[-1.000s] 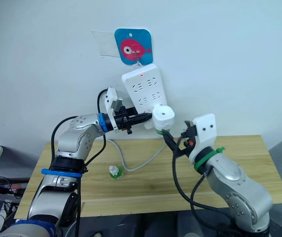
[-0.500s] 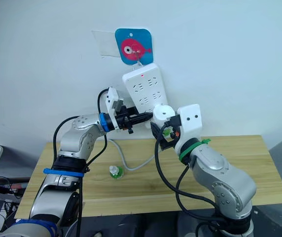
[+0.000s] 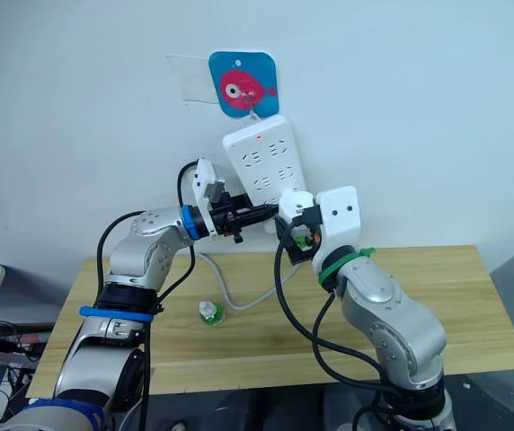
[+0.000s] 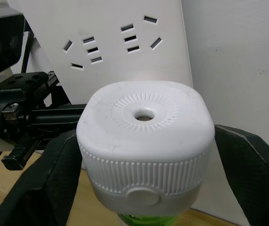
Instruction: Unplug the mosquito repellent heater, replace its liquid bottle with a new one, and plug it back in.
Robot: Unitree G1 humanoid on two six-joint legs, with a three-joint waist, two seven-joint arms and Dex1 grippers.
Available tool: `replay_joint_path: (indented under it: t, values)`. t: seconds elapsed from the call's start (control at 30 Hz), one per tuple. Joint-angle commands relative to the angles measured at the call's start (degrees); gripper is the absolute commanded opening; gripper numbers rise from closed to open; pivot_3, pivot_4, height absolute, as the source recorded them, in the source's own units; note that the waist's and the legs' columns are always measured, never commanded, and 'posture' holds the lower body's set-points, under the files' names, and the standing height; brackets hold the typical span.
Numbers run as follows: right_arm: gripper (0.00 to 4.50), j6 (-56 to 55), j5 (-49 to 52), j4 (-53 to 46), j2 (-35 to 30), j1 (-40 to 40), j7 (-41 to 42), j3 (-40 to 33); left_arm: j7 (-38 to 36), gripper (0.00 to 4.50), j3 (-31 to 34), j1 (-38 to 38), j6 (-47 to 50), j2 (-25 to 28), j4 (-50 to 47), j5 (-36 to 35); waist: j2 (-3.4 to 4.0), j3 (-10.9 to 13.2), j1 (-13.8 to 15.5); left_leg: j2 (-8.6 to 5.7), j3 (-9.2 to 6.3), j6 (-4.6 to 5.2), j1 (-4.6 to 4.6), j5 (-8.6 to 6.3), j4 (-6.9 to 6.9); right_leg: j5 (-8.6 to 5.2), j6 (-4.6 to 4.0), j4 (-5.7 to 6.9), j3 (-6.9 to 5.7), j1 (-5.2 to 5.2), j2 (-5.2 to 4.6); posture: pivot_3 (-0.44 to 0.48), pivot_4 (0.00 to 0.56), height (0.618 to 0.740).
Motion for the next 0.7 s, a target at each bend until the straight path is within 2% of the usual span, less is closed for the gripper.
replay_joint_path:
  t: [0.03, 0.07, 0.4, 0.7]
  values:
    - [3.18, -2.3, 0.1, -1.1, 0.9, -0.4, 1.8, -0.1, 0.3, 1.32, -1.0, -0.2, 0.3, -0.1, -1.7, 0.4, 0.00, 0.0, 0.0, 0.00, 0.00, 0.00, 0.00, 0.00, 0.00, 0.00, 0.00, 0.00, 0.00, 0.00, 0.00, -0.214, 0.240, 0.740]
    - [2.91, -2.3, 0.1, -1.1, 1.0, -0.4, 2.1, 0.0, 0.0, 1.32, -1.3, -0.2, -0.4, 0.0, -1.6, 0.7, 0.01, 0.0, 0.0, 0.00, 0.00, 0.00, 0.00, 0.00, 0.00, 0.00, 0.00, 0.00, 0.01, 0.00, 0.00, -0.214, 0.240, 0.740]
    - [2.92, -1.9, -0.8, -3.6, -1.2, 0.5, 4.3, -0.1, 3.5, 1.32, -0.3, -1.8, 0.7, -0.6, 1.8, 1.7, 0.00, 0.0, 0.1, -0.01, -0.01, 0.00, -0.02, 0.00, 0.00, 0.00, 0.00, 0.00, 0.00, -0.01, -0.01, -0.220, 0.243, 0.740]
    - [2.92, 3.9, 2.1, -9.5, -2.0, 2.5, 3.8, -5.0, 4.1, 1.32, -0.2, -5.0, -3.1, -0.4, 9.3, 3.3, -0.03, 0.1, 0.4, -0.13, -0.16, -0.01, -0.03, 0.00, 0.04, 0.00, 0.01, -0.02, -0.09, 0.10, -0.10, -0.245, 0.240, 0.740]
